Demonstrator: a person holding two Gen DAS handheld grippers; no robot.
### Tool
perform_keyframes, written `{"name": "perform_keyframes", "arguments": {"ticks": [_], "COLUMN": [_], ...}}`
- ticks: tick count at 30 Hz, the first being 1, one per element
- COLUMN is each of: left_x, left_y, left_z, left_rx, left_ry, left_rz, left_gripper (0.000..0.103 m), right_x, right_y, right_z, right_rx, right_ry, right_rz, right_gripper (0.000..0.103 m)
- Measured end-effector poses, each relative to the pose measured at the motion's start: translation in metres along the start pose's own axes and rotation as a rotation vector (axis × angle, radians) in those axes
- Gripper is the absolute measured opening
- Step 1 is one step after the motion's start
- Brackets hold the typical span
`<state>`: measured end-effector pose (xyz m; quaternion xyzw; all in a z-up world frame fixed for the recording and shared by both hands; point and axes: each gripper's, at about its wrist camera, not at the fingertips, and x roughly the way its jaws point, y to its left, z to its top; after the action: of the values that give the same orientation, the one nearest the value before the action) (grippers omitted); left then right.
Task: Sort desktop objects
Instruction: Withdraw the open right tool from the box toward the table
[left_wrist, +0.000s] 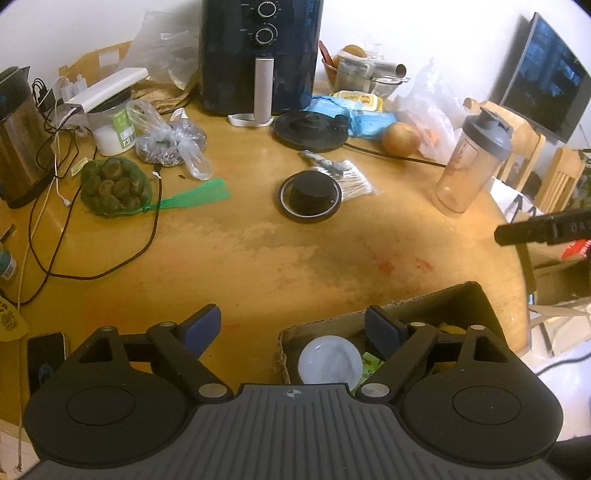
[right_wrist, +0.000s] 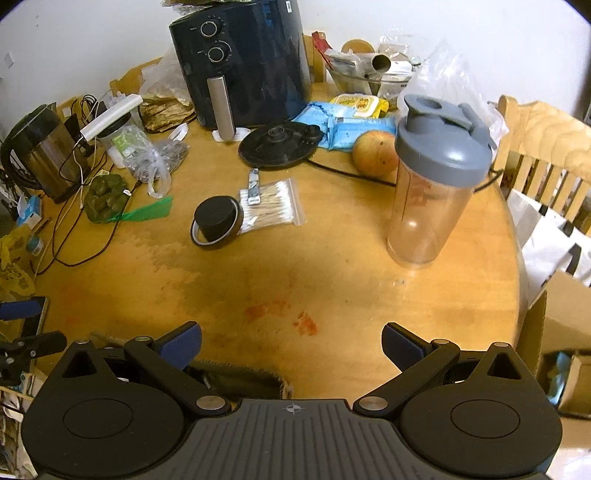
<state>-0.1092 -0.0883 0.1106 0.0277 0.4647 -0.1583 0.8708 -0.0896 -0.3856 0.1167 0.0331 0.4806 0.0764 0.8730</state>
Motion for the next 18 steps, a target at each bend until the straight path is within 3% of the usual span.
{"name": "perform_keyframes", "arguments": {"ticks": [11, 18], "left_x": [0.000, 0.002], "left_y": [-0.001, 0.005], "left_z": [0.004, 0.009], "left_rx": [0.031, -0.011], "left_ry": [0.013, 0.014], "left_rz": [0.004, -0.002], "left_gripper": [0.086, 0.086], "right_x": [0.018, 0.041], "right_y": [0.001, 0.009], "right_z": [0.030, 0.050], "right_rx": [-0.069, -0.105], "right_ry": [-0.038, -0.070], "right_rz": [0.030, 0.070], "right_gripper": [0.103, 0.103]}}
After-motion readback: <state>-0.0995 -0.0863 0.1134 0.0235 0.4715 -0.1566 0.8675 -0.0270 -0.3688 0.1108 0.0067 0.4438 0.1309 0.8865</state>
